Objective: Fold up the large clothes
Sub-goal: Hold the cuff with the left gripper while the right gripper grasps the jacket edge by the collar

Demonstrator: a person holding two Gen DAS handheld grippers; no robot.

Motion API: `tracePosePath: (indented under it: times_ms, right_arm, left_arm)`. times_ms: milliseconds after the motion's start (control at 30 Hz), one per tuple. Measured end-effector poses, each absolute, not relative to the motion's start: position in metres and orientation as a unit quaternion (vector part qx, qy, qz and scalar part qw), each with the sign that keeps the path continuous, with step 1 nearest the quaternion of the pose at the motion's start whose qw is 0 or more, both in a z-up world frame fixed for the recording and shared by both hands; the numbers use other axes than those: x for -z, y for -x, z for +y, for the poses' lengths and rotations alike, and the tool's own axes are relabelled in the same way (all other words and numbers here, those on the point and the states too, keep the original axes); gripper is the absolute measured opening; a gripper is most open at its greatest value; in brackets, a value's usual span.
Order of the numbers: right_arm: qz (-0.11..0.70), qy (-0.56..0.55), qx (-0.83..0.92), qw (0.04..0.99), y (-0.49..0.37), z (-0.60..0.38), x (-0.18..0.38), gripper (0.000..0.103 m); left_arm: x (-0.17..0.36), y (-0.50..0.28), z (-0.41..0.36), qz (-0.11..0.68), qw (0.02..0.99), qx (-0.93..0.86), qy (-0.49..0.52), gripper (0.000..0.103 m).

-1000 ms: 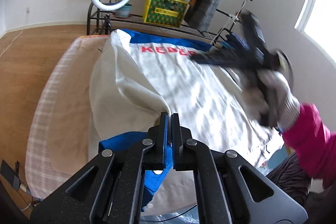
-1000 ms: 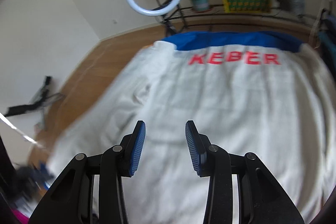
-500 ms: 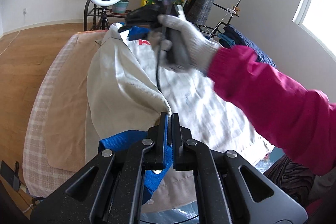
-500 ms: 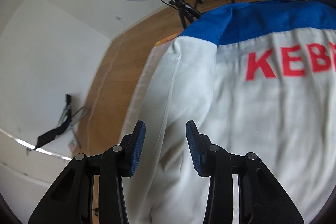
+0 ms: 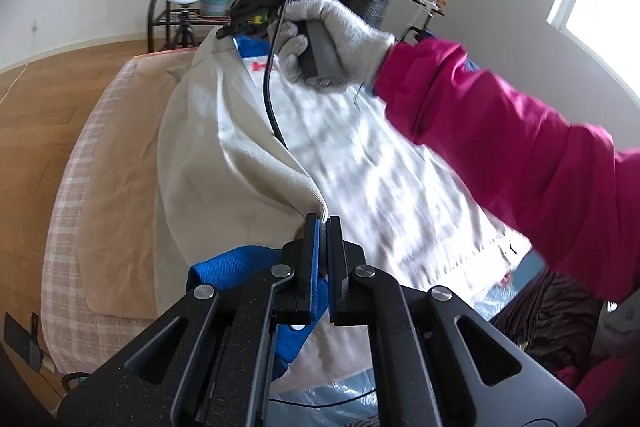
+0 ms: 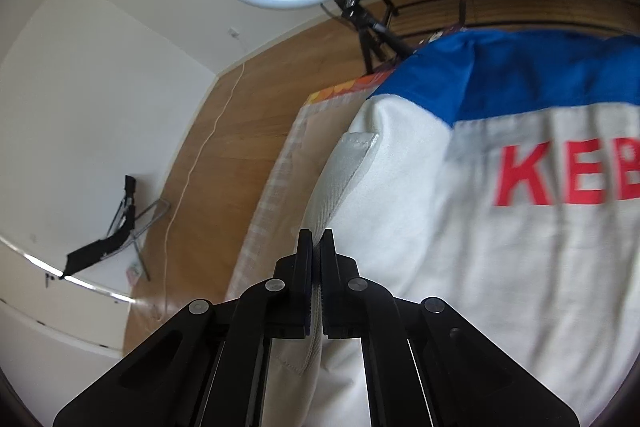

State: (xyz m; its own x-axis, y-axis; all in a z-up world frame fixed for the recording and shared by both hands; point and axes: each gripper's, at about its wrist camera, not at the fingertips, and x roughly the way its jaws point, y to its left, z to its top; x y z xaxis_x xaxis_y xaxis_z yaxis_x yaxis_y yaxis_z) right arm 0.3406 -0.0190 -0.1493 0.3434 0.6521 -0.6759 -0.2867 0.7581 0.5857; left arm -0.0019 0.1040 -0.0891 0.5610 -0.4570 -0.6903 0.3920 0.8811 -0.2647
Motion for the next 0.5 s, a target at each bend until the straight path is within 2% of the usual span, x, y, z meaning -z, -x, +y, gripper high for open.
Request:
tracePosePath:
  times_ms: [167,300,367,433,500]
  right_arm:
    - [0.483,-0.154,-0.258,0.822,-0.316,-0.069,0.134,0.002]
    - [0.497,-0.096,-0.209,0.837,-0.3,-0.103,0.145,0.002]
    - [0.515,-0.073,-0.187,0.833,-0.299,-0.111,0.156,0.007]
    - [0.527,-0.045,-0.169,0.832,-0.294,-0.115,0.158,0.007]
    - [0.526,-0.017,-0.16,0.835,-0.291,-0.115,0.154,0.013]
  left_arm:
    - [0.093,0.018,0.079,0.405,0.873,0.271,0.006,0.0]
    - [0.103,0.028,0.064,0.42,0.858,0.296,-0.01,0.0]
    - [0.106,0.036,0.059,0.422,0.856,0.297,-0.023,0.007]
    - [0.107,0.042,0.061,0.424,0.857,0.293,-0.016,0.032]
    - [0.105,0.051,0.071,0.42,0.862,0.283,0.014,0.034]
